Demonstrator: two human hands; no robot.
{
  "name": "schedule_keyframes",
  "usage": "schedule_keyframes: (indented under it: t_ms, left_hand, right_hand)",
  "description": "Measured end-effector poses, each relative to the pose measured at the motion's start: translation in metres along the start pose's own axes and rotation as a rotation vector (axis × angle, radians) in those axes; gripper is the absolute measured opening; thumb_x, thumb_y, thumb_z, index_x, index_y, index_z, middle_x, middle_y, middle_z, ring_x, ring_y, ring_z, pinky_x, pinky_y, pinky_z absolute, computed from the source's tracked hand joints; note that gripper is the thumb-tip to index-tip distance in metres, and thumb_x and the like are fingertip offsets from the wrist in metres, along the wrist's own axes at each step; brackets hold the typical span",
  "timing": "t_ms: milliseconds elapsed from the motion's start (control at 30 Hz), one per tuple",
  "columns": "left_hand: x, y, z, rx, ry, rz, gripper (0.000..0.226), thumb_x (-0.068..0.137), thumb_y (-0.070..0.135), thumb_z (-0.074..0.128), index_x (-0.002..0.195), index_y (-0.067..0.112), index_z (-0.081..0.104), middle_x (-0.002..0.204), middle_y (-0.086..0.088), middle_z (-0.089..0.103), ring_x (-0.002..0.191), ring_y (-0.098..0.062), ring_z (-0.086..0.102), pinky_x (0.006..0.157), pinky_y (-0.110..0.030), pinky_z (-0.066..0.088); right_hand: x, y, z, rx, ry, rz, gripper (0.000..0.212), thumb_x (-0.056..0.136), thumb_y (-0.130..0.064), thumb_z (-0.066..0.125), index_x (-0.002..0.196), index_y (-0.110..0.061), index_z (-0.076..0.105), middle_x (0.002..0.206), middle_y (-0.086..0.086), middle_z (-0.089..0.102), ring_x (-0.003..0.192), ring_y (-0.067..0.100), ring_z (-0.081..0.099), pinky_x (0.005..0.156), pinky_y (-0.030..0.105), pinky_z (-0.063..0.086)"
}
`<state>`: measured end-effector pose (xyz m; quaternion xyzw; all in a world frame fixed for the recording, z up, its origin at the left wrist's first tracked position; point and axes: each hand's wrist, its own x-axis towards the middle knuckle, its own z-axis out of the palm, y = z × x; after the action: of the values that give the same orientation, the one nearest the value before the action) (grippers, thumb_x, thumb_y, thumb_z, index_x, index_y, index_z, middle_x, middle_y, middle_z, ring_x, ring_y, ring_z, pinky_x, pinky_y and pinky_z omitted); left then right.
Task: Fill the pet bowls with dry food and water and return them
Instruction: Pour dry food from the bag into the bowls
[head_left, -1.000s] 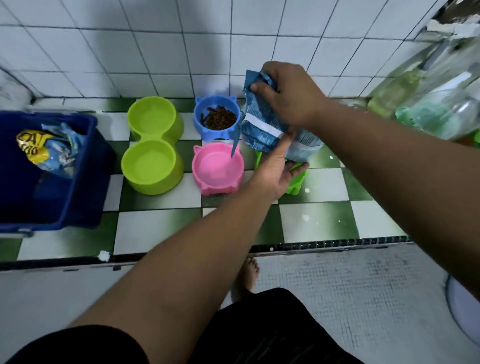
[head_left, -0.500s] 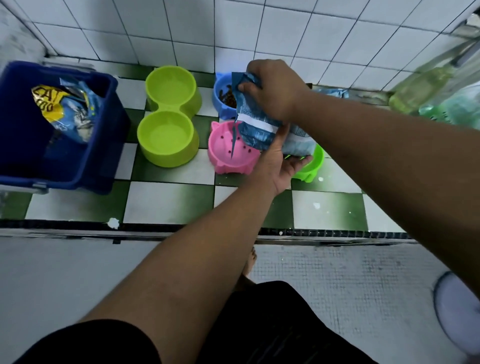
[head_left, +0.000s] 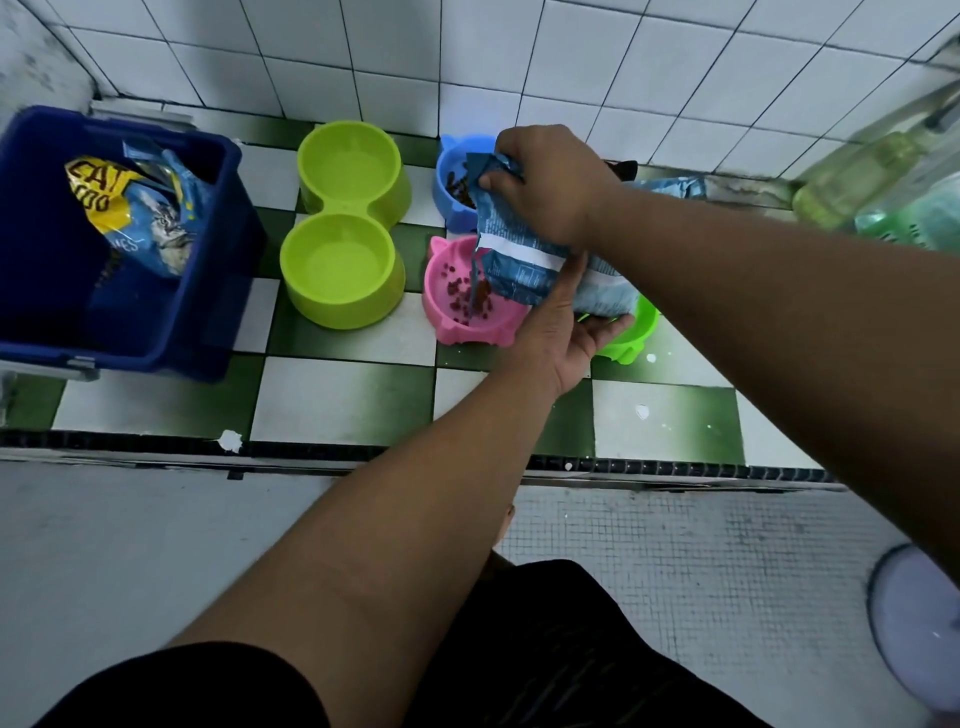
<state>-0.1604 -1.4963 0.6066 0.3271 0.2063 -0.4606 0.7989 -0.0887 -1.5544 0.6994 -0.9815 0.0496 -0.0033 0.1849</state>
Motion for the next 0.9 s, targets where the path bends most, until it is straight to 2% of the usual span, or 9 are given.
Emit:
schedule_keyframes:
  t_ms: [167,267,400,533,667,733,800,833,900]
  left_hand:
    - [-0.002,0.0,0.0,-0.011,0.016,-0.011,0.06,0.093,0.034,0.073,0.137,0.0,0.051,0.14,-0.025,0.057,0.127,-0.041,0.059,0.089,-0.052,0.06]
    - [-0.001,0.002,0.0,0.005,0.027,-0.023,0.057,0.093,0.034,0.073,0.135,0.002,0.052,0.141,-0.025,0.057,0.128,-0.041,0.058,0.098,-0.055,0.055]
    - [-0.001,0.002,0.001,0.056,0.036,-0.028,0.028,0.095,0.032,0.069,0.11,0.01,0.059,0.139,-0.021,0.057,0.131,-0.04,0.055,0.107,-0.057,0.048]
    - [0.0,0.004,0.002,0.197,0.028,-0.025,0.02,0.095,0.034,0.068,0.104,0.018,0.06,0.119,-0.011,0.062,0.121,-0.033,0.059,0.106,-0.053,0.05]
    - [-0.003,0.004,0.001,0.391,0.011,-0.005,0.02,0.094,0.038,0.069,0.102,0.021,0.062,0.1,-0.003,0.067,0.101,-0.024,0.063,0.097,-0.046,0.054]
    - [-0.005,0.005,0.002,0.474,0.008,0.007,0.022,0.092,0.039,0.071,0.102,0.021,0.062,0.096,-0.002,0.069,0.098,-0.024,0.065,0.09,-0.042,0.056]
    - [-0.007,0.006,0.004,0.528,0.013,0.022,0.027,0.089,0.04,0.075,0.104,0.021,0.063,0.099,-0.003,0.07,0.106,-0.028,0.067,0.09,-0.042,0.056]
    - [-0.01,0.006,0.005,0.541,0.024,0.025,0.034,0.086,0.042,0.078,0.109,0.021,0.063,0.104,-0.005,0.071,0.112,-0.03,0.067,0.089,-0.042,0.057]
    - [-0.016,0.008,0.006,0.543,0.04,0.022,0.068,0.067,0.051,0.088,0.12,0.018,0.062,0.115,-0.008,0.071,0.116,-0.032,0.066,0.083,-0.04,0.059]
  right_hand:
    - [-0.001,-0.001,0.002,-0.017,-0.008,-0.007,0.018,0.098,-0.033,0.052,0.087,-0.021,0.045,0.082,0.0,0.049,0.08,0.023,0.047,0.068,0.031,0.03]
    - [-0.002,0.001,0.002,-0.003,-0.001,-0.002,0.017,0.098,-0.032,0.052,0.087,-0.021,0.045,0.079,0.0,0.049,0.078,0.023,0.048,0.067,0.031,0.031]
    - [-0.005,0.004,0.0,0.02,0.011,-0.001,0.021,0.098,-0.034,0.052,0.085,-0.018,0.047,0.079,0.001,0.05,0.076,0.023,0.048,0.065,0.03,0.03]
    - [-0.016,0.011,-0.006,0.08,0.049,0.055,0.034,0.099,-0.034,0.052,0.07,-0.025,0.038,0.067,-0.008,0.041,0.073,0.023,0.043,0.06,0.031,0.023]
    - [-0.037,0.02,-0.015,0.131,0.17,0.138,0.03,0.1,-0.031,0.051,0.076,-0.016,0.043,0.073,0.003,0.047,0.075,0.022,0.043,0.061,0.028,0.021]
    - [-0.047,0.022,-0.018,0.14,0.238,0.173,0.027,0.099,-0.032,0.051,0.083,-0.011,0.046,0.08,0.008,0.049,0.076,0.021,0.043,0.062,0.028,0.022]
    - [-0.055,0.024,-0.02,0.158,0.303,0.203,0.027,0.099,-0.033,0.051,0.084,-0.01,0.048,0.081,0.009,0.05,0.077,0.02,0.044,0.063,0.029,0.023]
    - [-0.058,0.025,-0.021,0.172,0.328,0.22,0.029,0.099,-0.033,0.051,0.085,-0.008,0.051,0.081,0.009,0.05,0.077,0.02,0.044,0.063,0.029,0.024]
    - [-0.064,0.027,-0.022,0.211,0.357,0.24,0.033,0.099,-0.034,0.051,0.089,-0.003,0.054,0.081,0.009,0.05,0.077,0.019,0.044,0.063,0.03,0.026]
